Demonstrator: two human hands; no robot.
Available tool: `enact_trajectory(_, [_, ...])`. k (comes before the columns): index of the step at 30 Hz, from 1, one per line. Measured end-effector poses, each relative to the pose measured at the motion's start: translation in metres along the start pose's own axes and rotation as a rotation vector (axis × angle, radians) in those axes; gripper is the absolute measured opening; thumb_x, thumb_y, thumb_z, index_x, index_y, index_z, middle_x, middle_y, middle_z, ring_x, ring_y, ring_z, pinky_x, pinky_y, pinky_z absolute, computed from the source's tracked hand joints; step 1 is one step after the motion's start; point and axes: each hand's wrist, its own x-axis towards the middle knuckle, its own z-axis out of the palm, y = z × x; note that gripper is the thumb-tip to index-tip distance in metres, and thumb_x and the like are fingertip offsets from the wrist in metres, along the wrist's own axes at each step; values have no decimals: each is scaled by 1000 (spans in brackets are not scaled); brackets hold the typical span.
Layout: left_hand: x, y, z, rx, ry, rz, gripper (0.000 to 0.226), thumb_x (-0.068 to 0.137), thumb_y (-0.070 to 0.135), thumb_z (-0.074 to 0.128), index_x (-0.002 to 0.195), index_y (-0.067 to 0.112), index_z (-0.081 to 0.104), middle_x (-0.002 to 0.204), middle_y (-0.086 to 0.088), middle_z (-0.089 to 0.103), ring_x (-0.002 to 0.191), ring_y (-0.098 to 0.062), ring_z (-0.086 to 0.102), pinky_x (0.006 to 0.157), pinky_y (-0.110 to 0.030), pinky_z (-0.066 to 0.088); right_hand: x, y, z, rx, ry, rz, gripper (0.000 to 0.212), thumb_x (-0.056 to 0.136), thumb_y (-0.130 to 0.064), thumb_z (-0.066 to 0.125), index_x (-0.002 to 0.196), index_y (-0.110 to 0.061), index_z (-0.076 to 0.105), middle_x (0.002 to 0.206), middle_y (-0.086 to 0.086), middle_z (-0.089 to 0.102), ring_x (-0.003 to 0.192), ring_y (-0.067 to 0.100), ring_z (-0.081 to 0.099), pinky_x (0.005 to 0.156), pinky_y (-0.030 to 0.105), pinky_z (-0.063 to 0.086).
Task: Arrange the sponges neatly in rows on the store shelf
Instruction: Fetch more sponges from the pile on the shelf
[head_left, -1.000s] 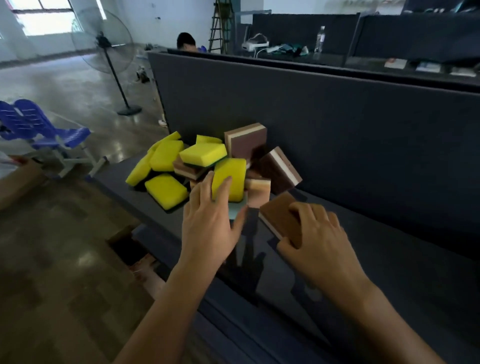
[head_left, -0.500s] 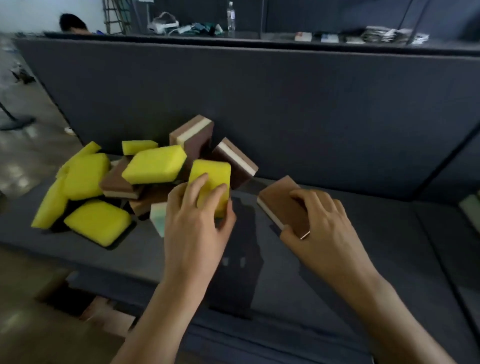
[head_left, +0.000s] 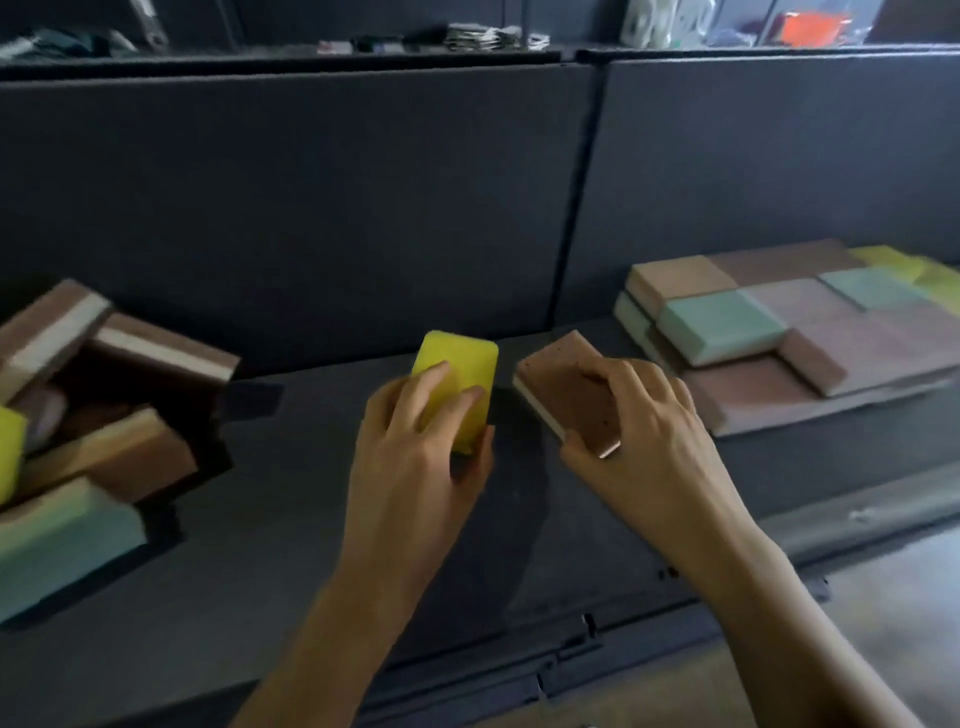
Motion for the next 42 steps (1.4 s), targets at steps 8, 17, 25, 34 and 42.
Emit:
enact_trajectory(8, [12,87,75,-112,-105,94,41,81,26,75,117,18,59,127,-8,58,116,-33,50,85,-42,54,-10,92,-58,-62,50,68,70,71,-47,52,138,-27,47,129,5,55,115,32,48,91,47,48])
enact_trajectory(17, [0,129,119,-18,-224,78,42,79,33,73,116,16,62,129,-10,55,118,-33,51,88,-46,50,-15,156,-82,-26,-59,-20,76,73,-49,52,145,-33,37,136,-4,48,122,22,43,96,38,45])
enact_trajectory(25, [9,160,113,-36,-244,86,77,77,44,69,142,13,43,146,-5,45,137,-24,40,107,-42,39,-12,182,-88,13,-159,-234,67,72,-48,56,136,-29,46,135,-8,48,120,21,46,95,39,47])
enact_trajectory(34, [10,182,111,-161,-326,92,79,79,43,72,147,22,37,149,9,36,134,-9,39,103,-27,43,-9,205,-96,101,-277,-443,68,74,-30,69,138,-25,47,141,-10,47,127,17,43,100,37,45])
enact_trajectory(42, [21,185,98,-210,-283,28,73,73,40,78,137,19,49,133,9,43,121,-7,46,98,-23,45,0,216,-103,108,-248,-394,69,80,-33,76,141,-22,44,137,-6,51,126,11,44,102,27,41])
